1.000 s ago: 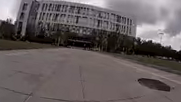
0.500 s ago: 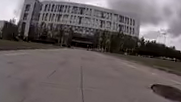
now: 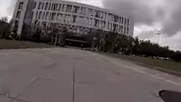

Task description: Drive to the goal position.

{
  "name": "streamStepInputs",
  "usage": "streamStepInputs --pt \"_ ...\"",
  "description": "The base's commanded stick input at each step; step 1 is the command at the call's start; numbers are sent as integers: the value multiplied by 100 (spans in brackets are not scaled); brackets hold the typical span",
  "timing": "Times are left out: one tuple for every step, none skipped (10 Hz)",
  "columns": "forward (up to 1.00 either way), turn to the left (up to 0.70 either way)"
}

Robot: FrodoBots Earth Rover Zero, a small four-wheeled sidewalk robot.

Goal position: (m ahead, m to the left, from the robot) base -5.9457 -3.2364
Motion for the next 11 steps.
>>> streamStepInputs --pt "100 -40" --pt "79 -52" --pt "0 -100" --pt "0 -100" --pt "0 -100" --pt "0 -100" --pt "0 -100" --pt "0 -100" --pt "0 -100" --pt "0 -100" --pt "0 -100"
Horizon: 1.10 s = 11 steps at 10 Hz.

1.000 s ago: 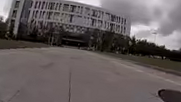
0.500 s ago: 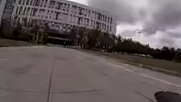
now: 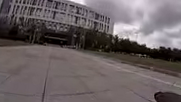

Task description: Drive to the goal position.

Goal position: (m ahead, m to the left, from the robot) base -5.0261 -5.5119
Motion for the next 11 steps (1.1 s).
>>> streamStepInputs --pt "0 -100" --pt "0 -100" --pt "0 -100" --pt "0 -100" --pt "0 -100" --pt "0 -100" --pt "0 -100" --pt "0 -100" --pt "0 -100" --pt "0 -100" --pt "0 -100"
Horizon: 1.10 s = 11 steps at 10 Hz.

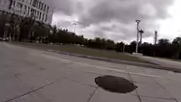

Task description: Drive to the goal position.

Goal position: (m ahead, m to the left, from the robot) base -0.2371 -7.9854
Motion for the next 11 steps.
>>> streamStepInputs --pt "0 -100" --pt "0 -100" --pt "0 -100" --pt "0 -100" --pt "0 -100" --pt "0 -100" --pt "0 -100" --pt "0 -100" --pt "0 -100" --pt "0 -100" --pt "0 -100"
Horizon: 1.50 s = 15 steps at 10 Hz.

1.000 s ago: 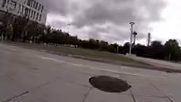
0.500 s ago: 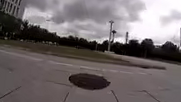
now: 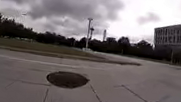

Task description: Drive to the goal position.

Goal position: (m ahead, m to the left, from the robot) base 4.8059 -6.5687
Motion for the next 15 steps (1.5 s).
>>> streamStepInputs --pt "0 -100" --pt "0 -100" --pt "0 -100" --pt "0 -100" --pt "0 -100" --pt "0 -100" --pt "0 -100" --pt "0 -100" --pt "0 -100" --pt "0 -100" --pt "0 -100" --pt "0 -100" --pt "0 -100" --pt "0 -100" --pt "0 -100"
